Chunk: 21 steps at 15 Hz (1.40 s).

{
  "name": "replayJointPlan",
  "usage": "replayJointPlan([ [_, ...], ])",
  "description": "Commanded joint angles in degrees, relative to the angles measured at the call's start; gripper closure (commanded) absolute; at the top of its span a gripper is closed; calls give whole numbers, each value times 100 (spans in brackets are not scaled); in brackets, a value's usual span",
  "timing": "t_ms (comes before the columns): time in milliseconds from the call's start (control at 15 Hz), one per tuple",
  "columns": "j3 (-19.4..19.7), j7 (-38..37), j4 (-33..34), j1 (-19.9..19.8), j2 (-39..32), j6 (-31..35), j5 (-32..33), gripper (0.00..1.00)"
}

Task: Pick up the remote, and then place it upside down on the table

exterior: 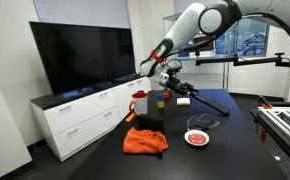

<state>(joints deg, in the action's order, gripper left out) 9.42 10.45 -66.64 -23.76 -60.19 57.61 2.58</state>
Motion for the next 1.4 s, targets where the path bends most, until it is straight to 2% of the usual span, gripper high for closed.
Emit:
replayJointPlan([
  [0, -49, -233, 591, -21, -174, -253, -224, 68],
  [533, -84, -384, 1060, 68, -372, -242, -248, 68],
  [1333, -62, -431, 1171, 68, -599, -201, -206, 68],
])
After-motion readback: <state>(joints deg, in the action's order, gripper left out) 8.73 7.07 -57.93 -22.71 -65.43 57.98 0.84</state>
